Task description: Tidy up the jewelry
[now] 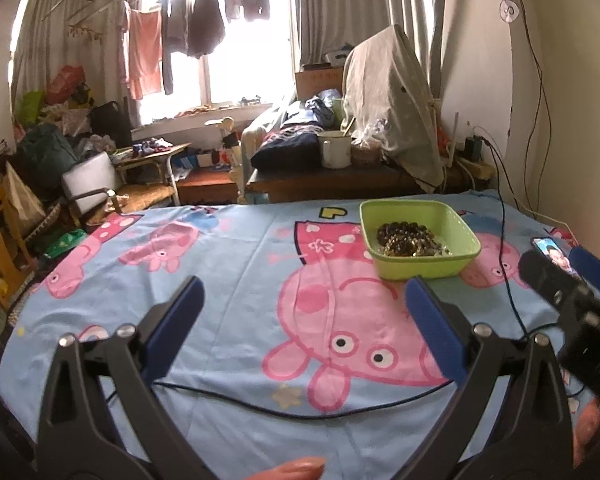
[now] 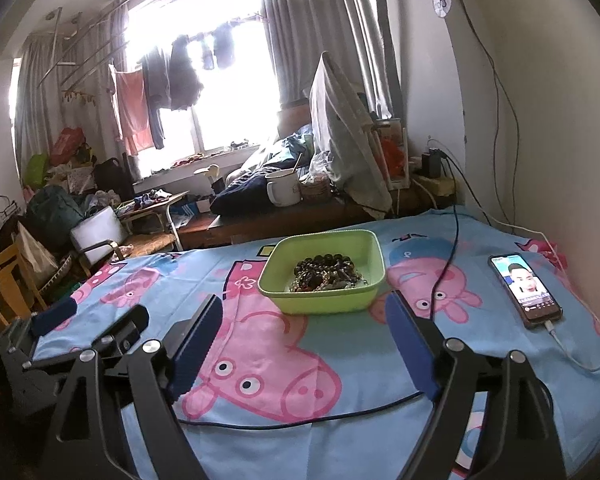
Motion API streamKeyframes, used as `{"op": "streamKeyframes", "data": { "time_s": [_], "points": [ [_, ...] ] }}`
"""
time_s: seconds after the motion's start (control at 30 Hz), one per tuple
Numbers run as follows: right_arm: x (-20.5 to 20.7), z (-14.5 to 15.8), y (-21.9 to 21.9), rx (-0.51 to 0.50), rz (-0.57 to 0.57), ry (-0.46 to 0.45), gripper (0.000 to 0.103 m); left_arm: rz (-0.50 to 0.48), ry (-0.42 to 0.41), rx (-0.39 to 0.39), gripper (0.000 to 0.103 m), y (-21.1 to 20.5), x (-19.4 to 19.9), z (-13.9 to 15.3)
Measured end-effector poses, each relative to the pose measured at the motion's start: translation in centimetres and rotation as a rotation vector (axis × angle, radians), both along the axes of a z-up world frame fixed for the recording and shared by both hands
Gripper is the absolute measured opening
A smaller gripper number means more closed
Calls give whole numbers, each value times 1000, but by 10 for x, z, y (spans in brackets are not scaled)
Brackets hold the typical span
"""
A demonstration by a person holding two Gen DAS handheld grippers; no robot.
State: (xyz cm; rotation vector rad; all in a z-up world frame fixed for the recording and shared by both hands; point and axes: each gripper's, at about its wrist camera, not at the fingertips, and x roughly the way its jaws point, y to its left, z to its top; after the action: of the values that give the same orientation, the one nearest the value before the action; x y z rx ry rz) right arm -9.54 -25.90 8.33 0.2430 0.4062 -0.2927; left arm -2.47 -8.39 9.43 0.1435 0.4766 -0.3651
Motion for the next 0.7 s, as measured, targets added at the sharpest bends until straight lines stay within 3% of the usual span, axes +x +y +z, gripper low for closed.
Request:
{"op": "streamKeyframes", "data": {
  "time_s": [0.7],
  "points": [
    [0,11,-4,-70,-25,-8,56,-13,-27,-8,97,-6,0,12]
  ]
}}
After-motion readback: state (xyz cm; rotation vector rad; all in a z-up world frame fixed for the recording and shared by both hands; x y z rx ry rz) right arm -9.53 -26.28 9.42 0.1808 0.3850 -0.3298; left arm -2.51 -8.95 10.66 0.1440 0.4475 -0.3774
